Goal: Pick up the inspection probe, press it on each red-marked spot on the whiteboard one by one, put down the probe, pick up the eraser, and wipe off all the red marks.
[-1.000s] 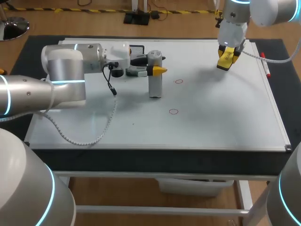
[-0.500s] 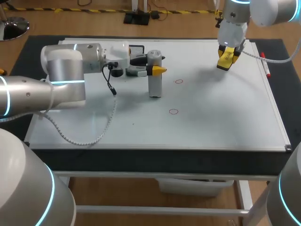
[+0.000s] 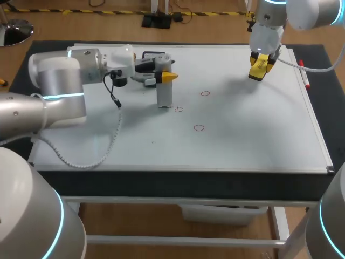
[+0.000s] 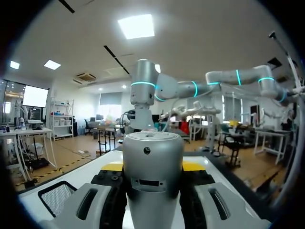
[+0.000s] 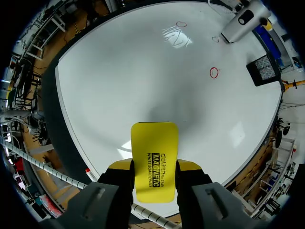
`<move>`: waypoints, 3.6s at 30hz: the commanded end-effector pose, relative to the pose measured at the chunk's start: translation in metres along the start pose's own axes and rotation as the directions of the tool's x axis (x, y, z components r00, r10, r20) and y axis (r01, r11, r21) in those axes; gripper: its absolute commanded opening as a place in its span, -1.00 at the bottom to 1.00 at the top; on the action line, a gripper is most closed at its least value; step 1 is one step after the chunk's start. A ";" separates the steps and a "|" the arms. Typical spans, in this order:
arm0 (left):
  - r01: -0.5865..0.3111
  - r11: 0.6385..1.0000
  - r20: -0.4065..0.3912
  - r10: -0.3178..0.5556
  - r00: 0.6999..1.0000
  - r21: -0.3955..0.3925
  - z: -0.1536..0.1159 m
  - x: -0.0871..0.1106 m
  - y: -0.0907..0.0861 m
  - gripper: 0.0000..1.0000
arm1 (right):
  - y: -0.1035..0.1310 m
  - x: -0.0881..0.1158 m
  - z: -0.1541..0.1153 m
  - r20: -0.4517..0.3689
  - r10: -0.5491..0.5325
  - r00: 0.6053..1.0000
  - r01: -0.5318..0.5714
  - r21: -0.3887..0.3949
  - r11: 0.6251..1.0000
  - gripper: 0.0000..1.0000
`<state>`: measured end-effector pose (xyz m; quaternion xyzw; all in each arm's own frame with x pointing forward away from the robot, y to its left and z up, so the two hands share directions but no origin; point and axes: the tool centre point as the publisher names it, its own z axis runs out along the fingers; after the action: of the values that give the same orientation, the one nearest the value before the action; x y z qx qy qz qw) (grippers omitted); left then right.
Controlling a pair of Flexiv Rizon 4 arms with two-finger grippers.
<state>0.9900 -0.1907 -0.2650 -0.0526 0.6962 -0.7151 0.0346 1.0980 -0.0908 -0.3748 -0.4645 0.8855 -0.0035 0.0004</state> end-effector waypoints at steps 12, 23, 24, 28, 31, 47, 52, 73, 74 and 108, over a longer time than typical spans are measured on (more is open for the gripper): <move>-0.017 0.998 0.200 0.030 0.979 -0.065 -0.081 -0.003 -0.022 -1.00 | -0.001 0.001 -0.002 -0.004 -0.002 1.000 0.002 0.001 1.000 -1.00; -0.035 0.997 0.269 0.053 0.962 -0.072 -0.127 -0.024 -0.035 -1.00 | -0.001 0.001 -0.002 -0.004 -0.002 1.000 0.002 0.001 1.000 -1.00; -0.037 0.997 0.271 0.056 0.961 -0.072 -0.128 -0.025 -0.035 -1.00 | -0.001 0.001 -0.002 -0.004 -0.002 1.000 0.002 0.001 1.000 -1.00; -0.045 0.997 0.298 0.061 0.953 -0.059 -0.138 -0.029 -0.036 -1.00 | -0.001 0.001 -0.002 -0.004 -0.002 1.000 0.002 0.001 1.000 -1.00; -0.049 0.997 0.304 0.063 0.951 -0.055 -0.143 -0.032 -0.036 -1.00 | -0.001 0.001 -0.002 -0.004 -0.002 1.000 0.002 0.001 1.000 -1.00; -0.051 0.998 0.305 0.062 0.950 -0.043 -0.148 -0.033 -0.037 -1.00 | 0.018 -0.018 -0.008 -0.052 -0.065 0.997 0.067 0.035 0.997 -1.00; -0.051 0.998 0.305 0.062 0.950 -0.043 -0.148 -0.033 -0.037 -1.00 | 0.060 -0.049 -0.007 -0.056 -0.167 0.984 0.169 0.042 0.985 -1.00; -0.051 0.998 0.305 0.062 0.950 -0.043 -0.148 -0.033 -0.037 -1.00 | 0.215 -0.130 -0.010 -0.001 -0.482 0.876 0.482 0.008 0.876 -1.00; -0.051 0.998 0.305 0.062 0.950 -0.043 -0.148 -0.033 -0.037 -1.00 | 0.220 -0.132 -0.009 0.002 -0.487 0.874 0.487 0.004 0.874 -1.00; -0.051 0.998 0.305 0.062 0.950 -0.043 -0.148 -0.033 -0.037 -1.00 | 0.291 -0.179 0.033 0.065 -0.585 0.808 0.588 -0.020 0.809 -1.00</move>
<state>1.0053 -0.0387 -0.2319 -0.1442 0.6973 -0.6836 0.1602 0.9571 0.2214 -0.4092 -0.7135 0.6999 0.0259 0.0166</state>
